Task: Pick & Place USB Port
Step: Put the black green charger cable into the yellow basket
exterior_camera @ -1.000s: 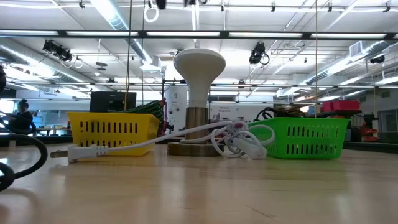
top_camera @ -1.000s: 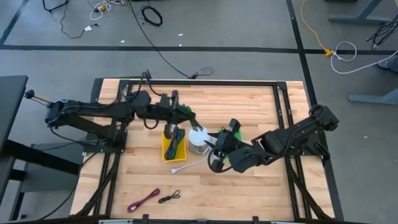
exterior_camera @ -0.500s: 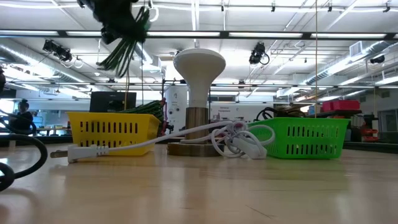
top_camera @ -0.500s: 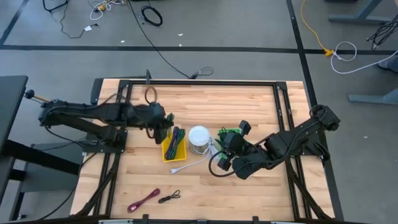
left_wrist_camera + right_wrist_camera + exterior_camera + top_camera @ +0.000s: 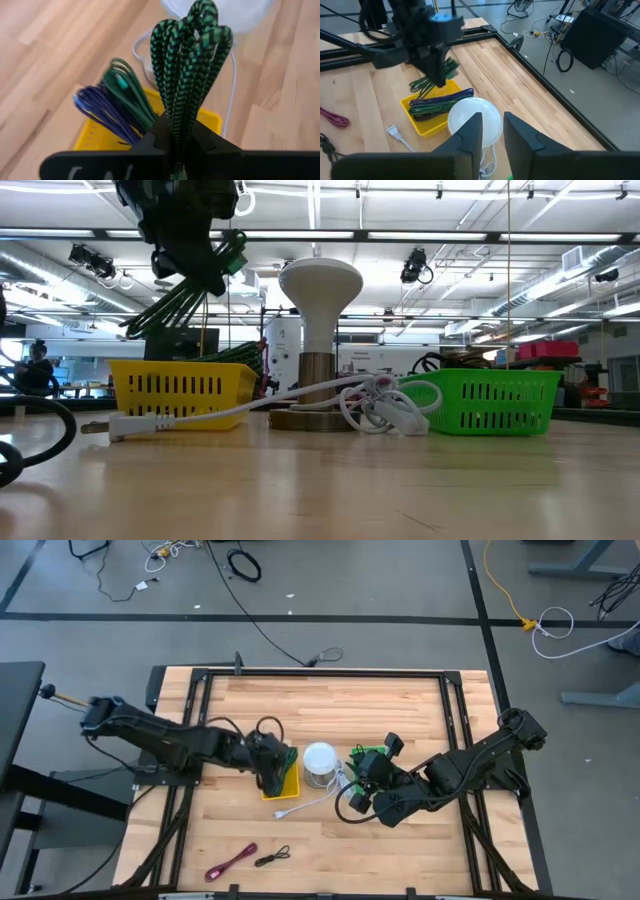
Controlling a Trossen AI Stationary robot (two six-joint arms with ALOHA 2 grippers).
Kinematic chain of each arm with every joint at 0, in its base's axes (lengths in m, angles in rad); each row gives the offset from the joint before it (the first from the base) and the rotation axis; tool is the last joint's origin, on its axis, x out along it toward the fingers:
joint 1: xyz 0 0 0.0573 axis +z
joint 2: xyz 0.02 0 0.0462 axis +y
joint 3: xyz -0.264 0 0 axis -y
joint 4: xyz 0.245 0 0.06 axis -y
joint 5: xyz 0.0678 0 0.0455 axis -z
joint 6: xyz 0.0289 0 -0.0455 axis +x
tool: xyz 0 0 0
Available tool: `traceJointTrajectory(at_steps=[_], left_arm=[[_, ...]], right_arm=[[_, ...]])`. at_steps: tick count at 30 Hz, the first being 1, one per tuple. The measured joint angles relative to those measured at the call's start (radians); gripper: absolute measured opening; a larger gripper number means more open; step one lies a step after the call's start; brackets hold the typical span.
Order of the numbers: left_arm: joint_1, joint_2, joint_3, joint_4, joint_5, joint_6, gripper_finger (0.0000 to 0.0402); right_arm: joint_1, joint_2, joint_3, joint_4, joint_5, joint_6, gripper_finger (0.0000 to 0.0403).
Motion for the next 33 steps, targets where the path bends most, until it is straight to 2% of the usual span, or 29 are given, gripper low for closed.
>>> traceJointTrajectory(at_steps=[7, 18, 33], left_arm=[[-0.014, 0.032, 0.0, 0.011, -0.047, -0.049, 0.0019], [-0.052, 0.048, 0.0, 0.011, -0.056, -0.126, 0.0019], [-0.089, 0.122, 0.0, 0.014, -0.119, -0.158, 0.0019]], right_arm=[[0.0, 0.0, 0.0, 0.002, -0.001, 0.0, 0.0078], [0.0, 0.0, 0.0, 0.001, -0.001, 0.0, 0.0078], [-0.001, 0.0, 0.0, 0.005, -0.001, -0.003, 0.0078]])
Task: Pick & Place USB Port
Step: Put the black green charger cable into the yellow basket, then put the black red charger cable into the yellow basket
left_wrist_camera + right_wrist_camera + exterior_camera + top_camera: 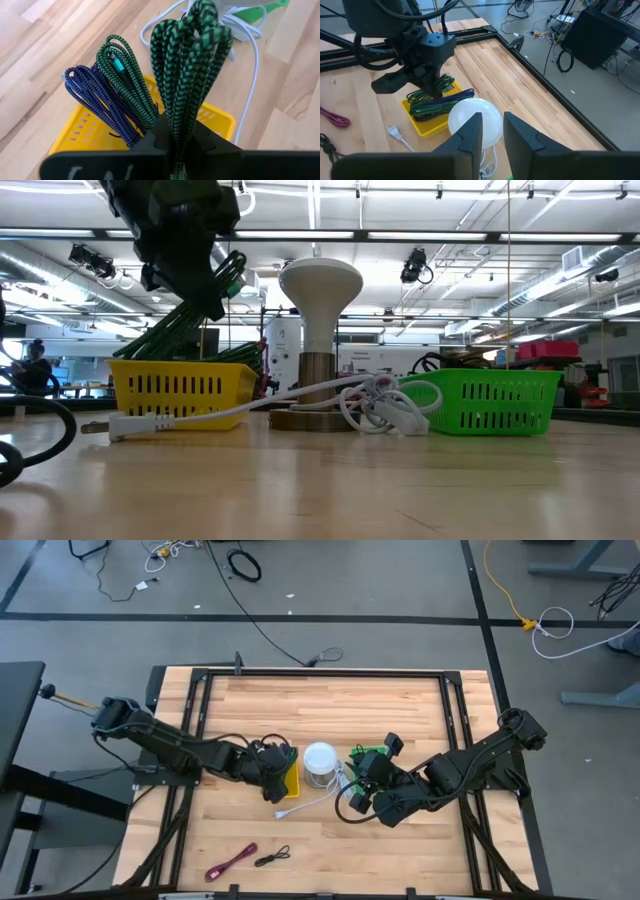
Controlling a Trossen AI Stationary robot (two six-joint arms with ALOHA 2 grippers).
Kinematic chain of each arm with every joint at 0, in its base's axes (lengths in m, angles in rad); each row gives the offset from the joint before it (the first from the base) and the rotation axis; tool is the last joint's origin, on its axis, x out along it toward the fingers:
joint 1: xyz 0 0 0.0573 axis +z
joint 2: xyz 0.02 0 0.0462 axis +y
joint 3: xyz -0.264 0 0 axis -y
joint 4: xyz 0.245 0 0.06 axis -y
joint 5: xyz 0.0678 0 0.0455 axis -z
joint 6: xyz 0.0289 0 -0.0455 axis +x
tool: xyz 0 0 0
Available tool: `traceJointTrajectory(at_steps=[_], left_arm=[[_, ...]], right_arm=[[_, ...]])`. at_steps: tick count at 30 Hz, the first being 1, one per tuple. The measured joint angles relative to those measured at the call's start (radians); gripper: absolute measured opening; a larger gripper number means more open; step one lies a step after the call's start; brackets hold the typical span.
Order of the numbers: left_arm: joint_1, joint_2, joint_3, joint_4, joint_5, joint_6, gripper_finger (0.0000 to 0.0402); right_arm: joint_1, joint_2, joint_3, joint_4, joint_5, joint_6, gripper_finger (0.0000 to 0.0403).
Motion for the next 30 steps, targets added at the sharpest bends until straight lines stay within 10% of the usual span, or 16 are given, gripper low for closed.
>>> traceJointTrajectory(at_steps=[12, 30], left_arm=[[-0.008, 0.007, 0.0, -0.087, -0.066, -0.071, 0.0096], [-0.037, 0.007, 0.0, -0.181, -0.053, -0.041, 0.0094]], right_arm=[[0.0, 0.0, 0.0, 0.0, 0.0, -0.005, 0.0078], [0.0, 0.0, 0.0, 0.001, -0.007, -0.005, 0.0078]])
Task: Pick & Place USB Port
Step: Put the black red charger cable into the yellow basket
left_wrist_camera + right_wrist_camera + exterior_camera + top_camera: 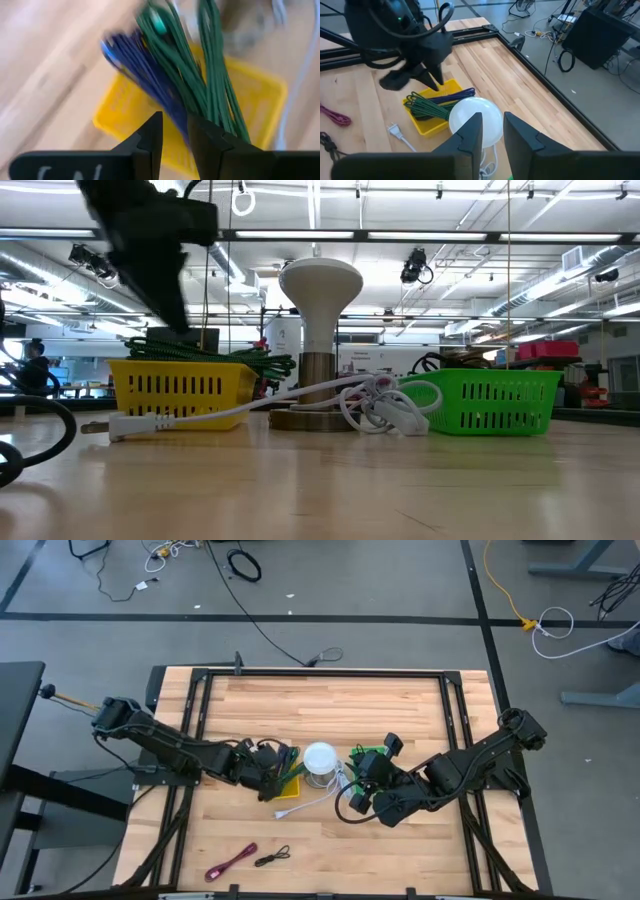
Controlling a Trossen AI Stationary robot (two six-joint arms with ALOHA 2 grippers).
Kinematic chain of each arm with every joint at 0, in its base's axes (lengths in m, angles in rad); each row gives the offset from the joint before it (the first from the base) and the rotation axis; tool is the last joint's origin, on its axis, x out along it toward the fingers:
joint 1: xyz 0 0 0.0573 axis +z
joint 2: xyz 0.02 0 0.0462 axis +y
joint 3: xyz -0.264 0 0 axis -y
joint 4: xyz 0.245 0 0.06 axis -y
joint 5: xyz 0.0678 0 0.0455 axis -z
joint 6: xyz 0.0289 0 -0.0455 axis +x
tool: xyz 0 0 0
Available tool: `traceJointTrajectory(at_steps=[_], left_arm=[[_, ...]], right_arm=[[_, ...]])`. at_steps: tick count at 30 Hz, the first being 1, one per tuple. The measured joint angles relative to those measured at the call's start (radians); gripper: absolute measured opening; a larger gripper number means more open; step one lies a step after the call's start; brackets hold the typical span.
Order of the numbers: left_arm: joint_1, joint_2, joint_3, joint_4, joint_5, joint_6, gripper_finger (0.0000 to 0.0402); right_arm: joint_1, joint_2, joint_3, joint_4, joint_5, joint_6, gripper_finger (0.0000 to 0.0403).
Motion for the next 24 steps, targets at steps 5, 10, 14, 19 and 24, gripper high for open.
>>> traceJointTrajectory(at_steps=[5, 10, 14, 19, 24], left_arm=[[-0.099, 0.0, 0.0, -0.085, 0.209, -0.017, 0.0094], [-0.293, 0.0, 0.0, -0.088, 0.285, -0.147, 0.0094], [-0.441, 0.0, 0.0, -0.029, 0.284, -0.315, 0.0094], [-0.585, 0.053, 0.0, 0.023, 0.276, -0.514, 0.0094], [-0.635, 0.161, -0.001, 0.08, 0.379, -0.57, 0.0094]], right_arm=[[0.0, 0.0, 0.0, -0.008, -0.001, 0.0, 0.0078], [0.0, 0.0, 0.0, -0.008, -0.001, 0.006, 0.0078], [0.0, 0.0, 0.0, -0.006, 0.0, 0.009, 0.0078], [0.0, 0.0, 0.0, 0.001, 0.0, 0.019, 0.0078], [0.0, 0.0, 0.0, 0.015, 0.001, 0.02, 0.0078]])
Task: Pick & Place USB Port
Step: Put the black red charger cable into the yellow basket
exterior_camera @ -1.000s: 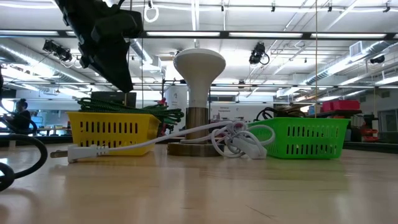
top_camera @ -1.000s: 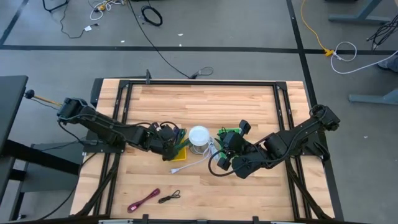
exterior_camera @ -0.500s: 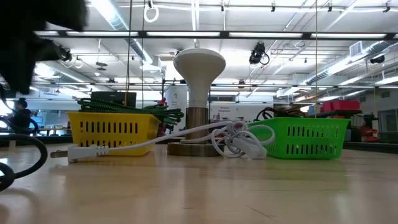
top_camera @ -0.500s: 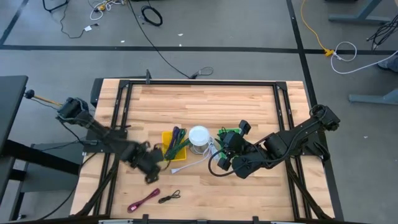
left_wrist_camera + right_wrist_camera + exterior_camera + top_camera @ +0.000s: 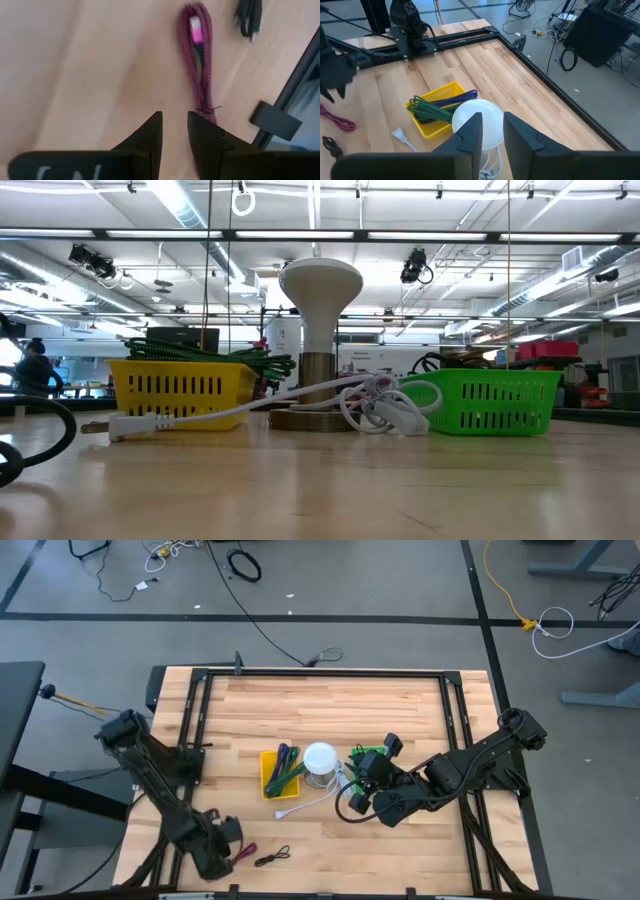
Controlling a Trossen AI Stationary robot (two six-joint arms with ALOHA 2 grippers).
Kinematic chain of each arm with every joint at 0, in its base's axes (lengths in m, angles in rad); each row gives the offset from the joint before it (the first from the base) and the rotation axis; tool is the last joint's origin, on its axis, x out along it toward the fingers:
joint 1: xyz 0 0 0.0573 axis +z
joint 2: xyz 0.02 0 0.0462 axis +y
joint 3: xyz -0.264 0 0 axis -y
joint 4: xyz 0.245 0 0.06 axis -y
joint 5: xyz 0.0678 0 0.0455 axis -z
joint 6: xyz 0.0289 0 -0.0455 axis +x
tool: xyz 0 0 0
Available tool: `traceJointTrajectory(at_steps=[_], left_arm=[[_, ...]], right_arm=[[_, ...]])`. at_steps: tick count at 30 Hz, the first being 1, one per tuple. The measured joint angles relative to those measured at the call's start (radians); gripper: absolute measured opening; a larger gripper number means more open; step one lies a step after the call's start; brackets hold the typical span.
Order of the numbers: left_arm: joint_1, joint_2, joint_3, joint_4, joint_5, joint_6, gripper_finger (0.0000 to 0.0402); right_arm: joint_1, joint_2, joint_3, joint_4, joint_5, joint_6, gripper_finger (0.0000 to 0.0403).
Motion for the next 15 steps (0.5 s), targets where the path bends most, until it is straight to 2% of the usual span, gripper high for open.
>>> traceJointTrajectory(at_steps=[6, 15], left_arm=[[0.012, 0.075, 0.0, 0.128, 0.062, 0.033, 0.0094], [0.013, 0.095, 0.001, 0.157, 0.08, -0.011, 0.0094]], right_arm=[[0.0, 0.0, 0.0, 0.013, -0.001, 0.007, 0.0078], [0.0, 0.0, 0.0, 0.014, -0.042, 0.025, 0.0078]])
